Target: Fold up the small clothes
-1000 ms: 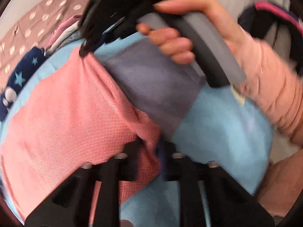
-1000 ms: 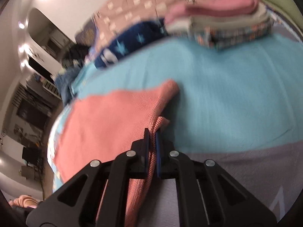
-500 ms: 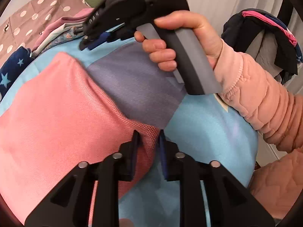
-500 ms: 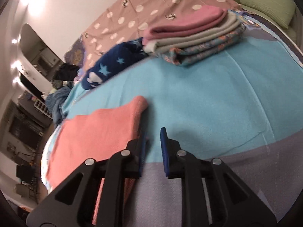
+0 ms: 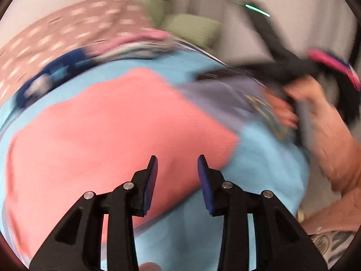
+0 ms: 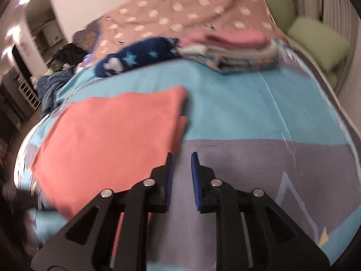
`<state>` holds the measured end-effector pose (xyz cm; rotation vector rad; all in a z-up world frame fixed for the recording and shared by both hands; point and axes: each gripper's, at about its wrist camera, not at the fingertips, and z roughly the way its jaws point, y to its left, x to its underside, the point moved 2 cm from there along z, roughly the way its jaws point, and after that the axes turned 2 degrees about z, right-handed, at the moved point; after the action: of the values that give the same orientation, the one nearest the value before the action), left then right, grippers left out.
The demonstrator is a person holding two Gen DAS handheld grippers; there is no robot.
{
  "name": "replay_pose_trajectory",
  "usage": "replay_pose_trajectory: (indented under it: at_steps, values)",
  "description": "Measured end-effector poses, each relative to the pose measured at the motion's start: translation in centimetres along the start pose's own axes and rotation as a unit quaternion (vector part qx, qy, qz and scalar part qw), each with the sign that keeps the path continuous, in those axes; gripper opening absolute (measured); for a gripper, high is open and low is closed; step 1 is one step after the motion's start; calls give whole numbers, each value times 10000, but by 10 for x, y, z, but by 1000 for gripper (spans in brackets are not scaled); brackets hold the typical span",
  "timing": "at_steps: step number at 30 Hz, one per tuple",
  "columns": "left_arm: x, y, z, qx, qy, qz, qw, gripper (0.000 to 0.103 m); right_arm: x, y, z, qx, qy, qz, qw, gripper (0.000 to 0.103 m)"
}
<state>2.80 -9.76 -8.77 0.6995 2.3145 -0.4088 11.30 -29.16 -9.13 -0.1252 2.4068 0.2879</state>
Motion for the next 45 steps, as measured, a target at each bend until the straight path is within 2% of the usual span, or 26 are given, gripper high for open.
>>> replay_pose_trajectory:
  at_steps: [2, 4, 6, 8, 10, 11, 14, 17, 19, 20, 26, 27, 29, 30, 33, 36, 37, 40, 42, 43, 44, 45]
  values:
    - [14, 39, -26, -426, -205, -528, 9975, 37, 8, 29, -12, -27, -65, -430, 9991, 33]
    - [39, 80, -60, -1011, -431, -1088, 9880, 37, 12, 53, -15, 89, -82, -845, 9963, 37]
    - [64, 117, -89, -1433, -595, -1642, 9741, 37, 20, 82, -18, 72, -66, -1286, 9916, 38]
    - [95, 151, -119, -1845, -772, -2226, 9542, 37, 28, 126, -15, -177, -30, -1744, 9845, 42]
    - [122, 169, -144, -2111, -896, -2571, 9388, 37, 39, 166, -12, -418, -29, -2187, 9749, 46]
    - [133, 174, -151, -2187, -937, -2653, 9344, 37, 44, 187, -6, -542, -34, -2435, 9684, 50]
    - [158, 184, -161, -2158, -972, -2805, 9302, 37, 69, 250, 5, -855, -12, -3181, 9442, 51]
    - [172, 186, -159, -2048, -871, -2864, 9319, 37, 92, 303, 24, -960, 99, -3746, 9221, 51]
    - [178, 191, -159, -1973, -857, -2905, 9324, 39, 99, 324, 34, -938, 104, -3921, 9151, 51]
    - [180, 194, -158, -1921, -874, -2935, 9324, 43, 102, 332, 38, -901, 89, -4000, 9120, 51]
    - [184, 211, -154, -1745, -1089, -2971, 9324, 45, 109, 371, 71, -226, -109, -4475, 8939, 51]
    - [182, 214, -154, -1609, -1150, -2963, 9344, 45, 111, 375, 76, -50, -155, -4582, 8887, 51]
    - [175, 214, -152, -1351, -1225, -2810, 9422, 45, 115, 377, 79, 37, -132, -4673, 8840, 51]
    - [171, 212, -151, -1257, -1245, -2700, 9465, 45, 113, 376, 79, -6, -106, -4659, 8848, 51]
    - [155, 199, -143, -702, -1285, -2055, 9676, 45, 106, 364, 75, -128, 68, -4432, 8963, 58]
    - [138, 186, -130, -224, -1112, -1249, 9857, 31, 96, 341, 67, -240, 232, -4061, 9132, 60]
    - [135, 185, -124, -169, -1002, -1093, 9888, 28, 94, 336, 64, -212, 240, -3976, 9170, 61]
    - [128, 189, -104, 0, -639, -784, 9949, 28, 84, 314, 53, -33, 236, -3611, 9322, 63]
    - [125, 196, -92, 222, -466, -754, 9958, 27, 78, 302, 47, 30, 229, -3353, 9418, 64]
    - [124, 198, -89, 361, -448, -765, 9954, 12, 76, 298, 45, 41, 217, -3249, 9455, 66]
    - [124, 200, -87, 602, -438, -796, 9940, 5, 76, 296, 43, 43, 211, -3188, 9476, 67]
    - [124, 200, -90, 757, -466, -826, 9926, 4, 76, 294, 41, 48, 205, -3125, 9497, 67]
